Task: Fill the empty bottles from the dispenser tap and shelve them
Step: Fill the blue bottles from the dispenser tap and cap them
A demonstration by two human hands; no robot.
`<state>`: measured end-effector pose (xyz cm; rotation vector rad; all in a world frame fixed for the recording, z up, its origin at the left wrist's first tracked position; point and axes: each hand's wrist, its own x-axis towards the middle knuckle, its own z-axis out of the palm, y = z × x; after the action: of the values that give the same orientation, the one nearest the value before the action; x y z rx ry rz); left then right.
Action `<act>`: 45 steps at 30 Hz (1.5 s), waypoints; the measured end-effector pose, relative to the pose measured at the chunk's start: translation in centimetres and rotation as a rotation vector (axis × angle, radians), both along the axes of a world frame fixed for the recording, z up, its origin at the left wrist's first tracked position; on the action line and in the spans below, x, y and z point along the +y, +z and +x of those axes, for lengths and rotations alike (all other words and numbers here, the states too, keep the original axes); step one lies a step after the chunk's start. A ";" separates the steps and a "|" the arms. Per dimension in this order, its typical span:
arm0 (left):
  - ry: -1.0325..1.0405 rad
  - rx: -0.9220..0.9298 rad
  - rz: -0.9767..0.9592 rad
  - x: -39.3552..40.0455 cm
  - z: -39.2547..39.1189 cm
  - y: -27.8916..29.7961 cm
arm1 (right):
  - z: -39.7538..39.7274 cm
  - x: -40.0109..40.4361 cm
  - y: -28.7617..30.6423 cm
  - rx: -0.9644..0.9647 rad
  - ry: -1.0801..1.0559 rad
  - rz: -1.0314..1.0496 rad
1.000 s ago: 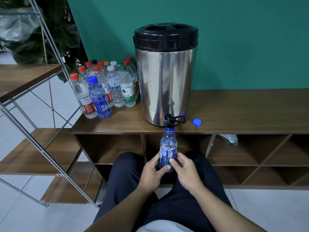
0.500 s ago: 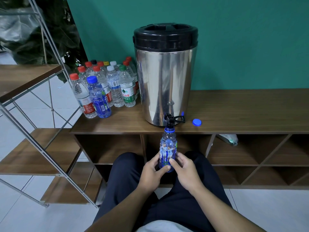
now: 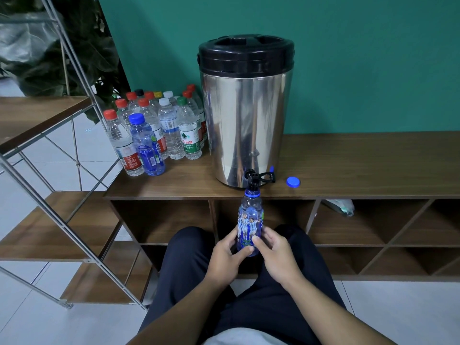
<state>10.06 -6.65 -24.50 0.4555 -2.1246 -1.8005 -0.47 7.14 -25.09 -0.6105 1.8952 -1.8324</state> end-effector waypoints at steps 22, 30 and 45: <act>-0.001 0.005 0.009 0.0 -0.1 0.0 | -0.3 -0.1 -0.5 0.014 0.008 0.008; 0.000 0.007 0.014 0.1 0.0 0.0 | -0.2 -0.1 -0.4 0.010 0.001 0.010; -0.002 0.001 0.004 0.0 0.1 0.2 | 0.0 0.0 0.2 0.020 0.001 0.012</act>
<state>10.15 -6.61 -24.26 0.4539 -2.1221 -1.8063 -0.43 7.13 -24.93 -0.6279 1.9176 -1.8194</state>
